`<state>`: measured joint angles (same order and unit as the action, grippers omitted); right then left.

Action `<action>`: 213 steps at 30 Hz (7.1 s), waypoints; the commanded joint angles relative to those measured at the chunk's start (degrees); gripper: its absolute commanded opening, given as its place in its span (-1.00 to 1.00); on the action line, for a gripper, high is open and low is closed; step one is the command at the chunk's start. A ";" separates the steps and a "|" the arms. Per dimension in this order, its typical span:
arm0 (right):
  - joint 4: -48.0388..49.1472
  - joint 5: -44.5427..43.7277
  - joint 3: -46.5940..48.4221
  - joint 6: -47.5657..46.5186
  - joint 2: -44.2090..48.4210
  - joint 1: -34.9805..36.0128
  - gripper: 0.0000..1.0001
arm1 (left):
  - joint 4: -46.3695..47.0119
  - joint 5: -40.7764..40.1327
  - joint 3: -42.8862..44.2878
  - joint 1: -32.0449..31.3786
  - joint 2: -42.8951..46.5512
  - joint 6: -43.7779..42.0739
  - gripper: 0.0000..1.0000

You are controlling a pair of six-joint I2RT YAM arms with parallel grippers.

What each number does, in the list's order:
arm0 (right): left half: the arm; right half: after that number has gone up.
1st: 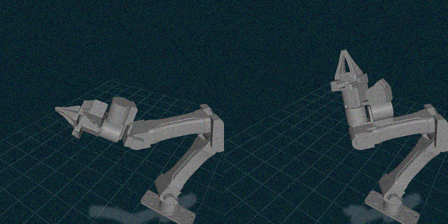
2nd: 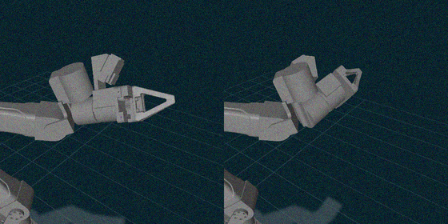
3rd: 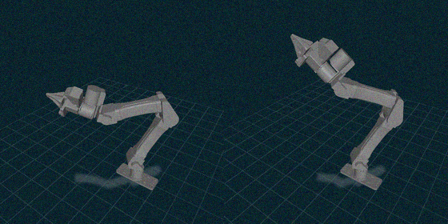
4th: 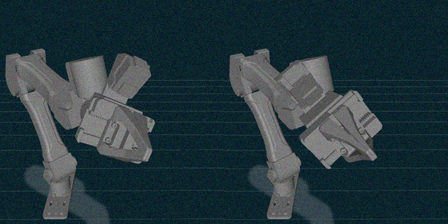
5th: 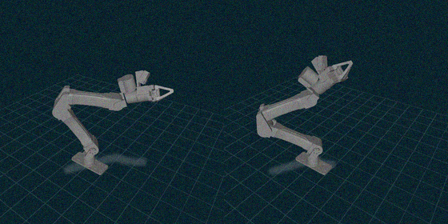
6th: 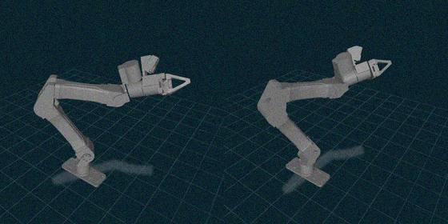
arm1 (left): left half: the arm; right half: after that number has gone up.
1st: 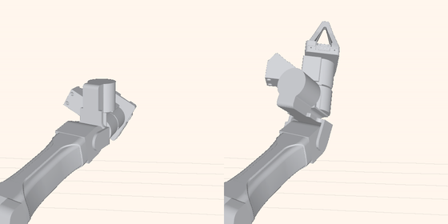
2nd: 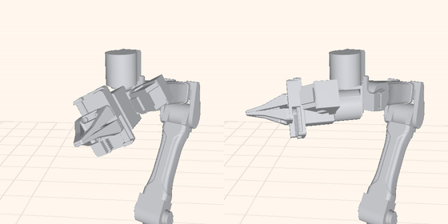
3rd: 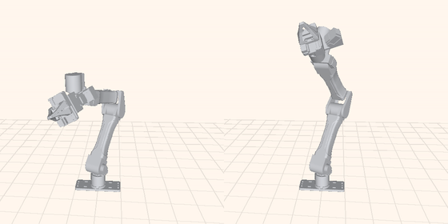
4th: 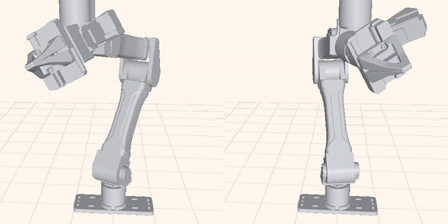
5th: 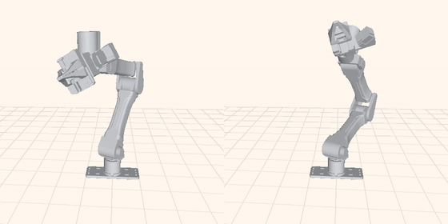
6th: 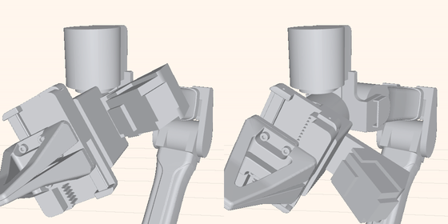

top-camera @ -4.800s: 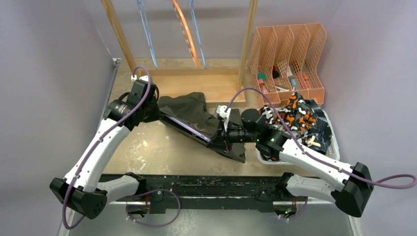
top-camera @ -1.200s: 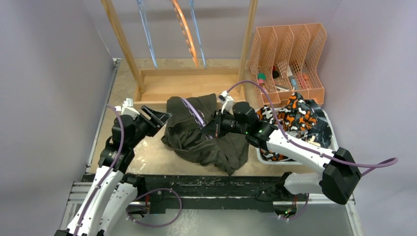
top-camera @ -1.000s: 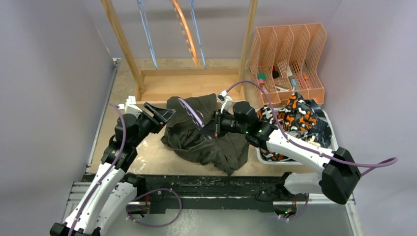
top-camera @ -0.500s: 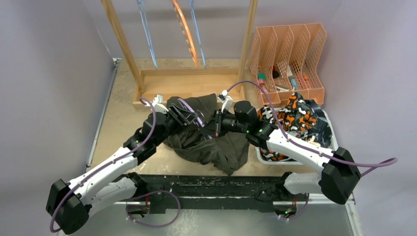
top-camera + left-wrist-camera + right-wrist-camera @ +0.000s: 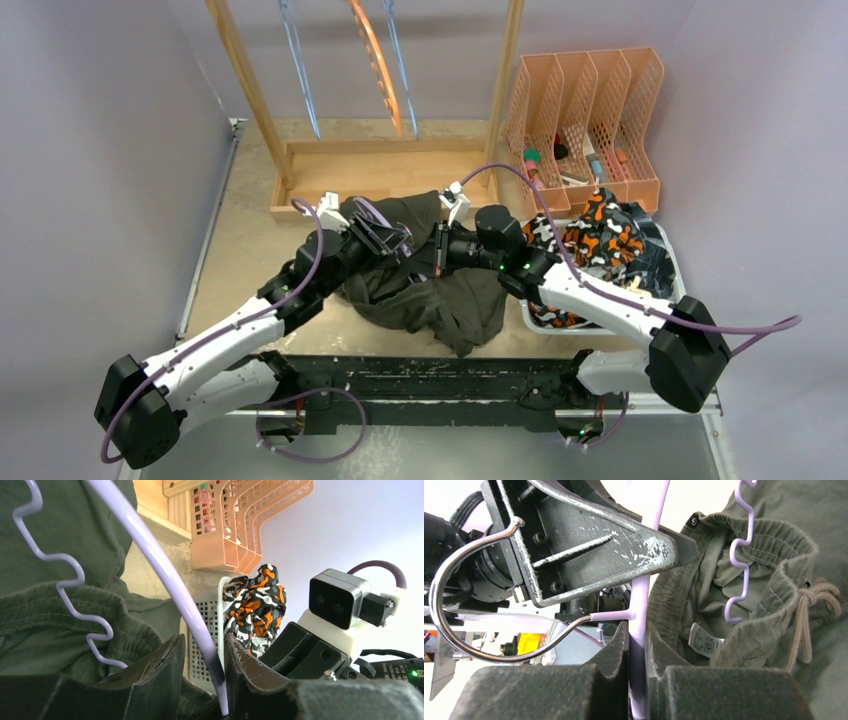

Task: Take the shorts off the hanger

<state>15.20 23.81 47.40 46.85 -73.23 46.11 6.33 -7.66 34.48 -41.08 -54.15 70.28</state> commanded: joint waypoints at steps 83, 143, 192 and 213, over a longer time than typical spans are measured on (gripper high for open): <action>-15.64 -17.42 -12.19 4.43 11.14 8.38 -1.00 | -43.81 -37.15 19.70 -0.70 22.68 -0.47 -1.00; -32.73 -41.09 10.32 4.08 -24.28 20.07 0.99 | -62.41 -46.86 21.52 -0.72 31.62 6.51 -1.00; -29.33 -28.34 16.51 -17.16 -7.75 5.40 -0.02 | -56.13 -40.14 20.48 -0.69 28.42 3.20 -1.00; 12.81 -7.18 -18.81 -14.17 27.08 7.80 0.73 | -30.78 -25.92 9.42 -0.71 21.12 20.69 -1.00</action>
<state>11.97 10.90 29.67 33.87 -48.53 52.34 -35.68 -36.67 47.94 -41.74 -33.36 83.53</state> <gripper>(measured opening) 0.840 0.052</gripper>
